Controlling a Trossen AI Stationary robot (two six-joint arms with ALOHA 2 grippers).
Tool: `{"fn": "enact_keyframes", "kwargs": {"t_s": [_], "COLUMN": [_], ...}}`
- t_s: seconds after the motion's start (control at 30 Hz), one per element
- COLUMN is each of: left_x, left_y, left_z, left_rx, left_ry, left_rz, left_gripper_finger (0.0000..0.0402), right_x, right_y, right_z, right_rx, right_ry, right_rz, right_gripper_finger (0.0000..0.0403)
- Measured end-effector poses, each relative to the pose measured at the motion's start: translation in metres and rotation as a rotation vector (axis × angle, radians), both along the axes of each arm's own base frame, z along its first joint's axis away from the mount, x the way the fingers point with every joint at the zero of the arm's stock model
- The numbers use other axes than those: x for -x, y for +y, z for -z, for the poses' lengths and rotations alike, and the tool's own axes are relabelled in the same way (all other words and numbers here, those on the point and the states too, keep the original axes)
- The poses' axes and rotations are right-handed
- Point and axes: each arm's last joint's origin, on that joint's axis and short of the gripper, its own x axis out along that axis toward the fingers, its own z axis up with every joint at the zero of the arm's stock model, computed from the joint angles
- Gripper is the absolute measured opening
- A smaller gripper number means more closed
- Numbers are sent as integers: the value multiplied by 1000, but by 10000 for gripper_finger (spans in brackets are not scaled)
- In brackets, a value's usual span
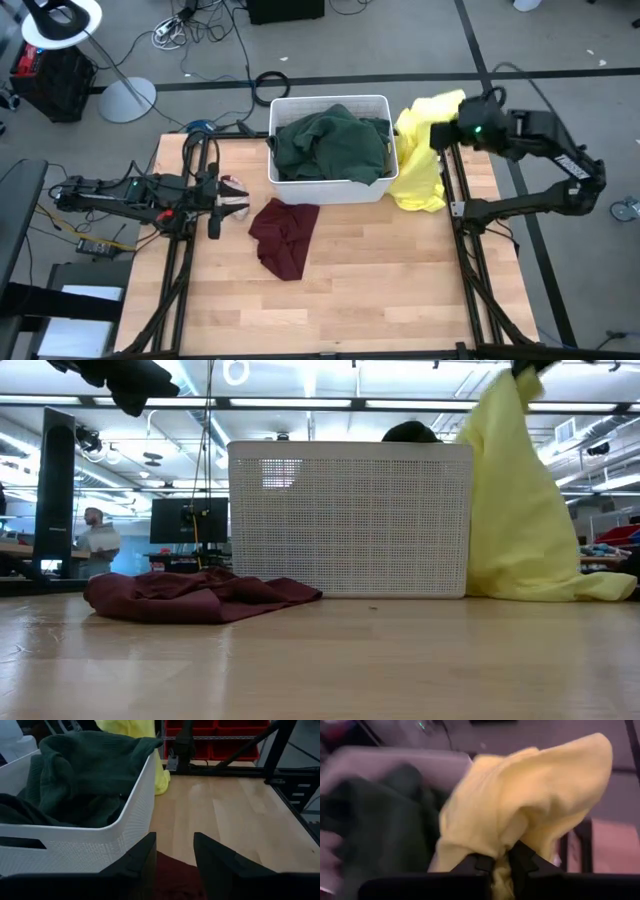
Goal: Sort clothes
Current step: Put the yellow polo shirt into the white bin
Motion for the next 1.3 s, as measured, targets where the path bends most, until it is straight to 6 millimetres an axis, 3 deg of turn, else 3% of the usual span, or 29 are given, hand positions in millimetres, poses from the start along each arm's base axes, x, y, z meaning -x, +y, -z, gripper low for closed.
{"fn": "enact_keyframes", "kwargs": {"t_s": [0.17,0.33,0.63,1.0,1.3], "left_x": [0,0,0,0,0], "left_y": [0,0,0,0,0], "left_z": [0,0,0,0,0], "left_rx": [0,0,4,4,4], "left_ry": [1,1,0,1,2], "left_rz": [0,0,-1,-1,-2], "left_gripper_finger": [137,137,137,137,137], "right_x": [-20,-51,-111,-171,-204], "right_y": [-1,-5,-15,-29,-44], "right_z": [-50,-98,-163,-193,-181], "right_rx": [172,374,770,1109,1179], "right_ry": [-109,-233,-428,-827,-1099], "right_rz": [-98,-209,-314,-432,-573], "right_gripper_finger": [18,18,18,18,18]}}
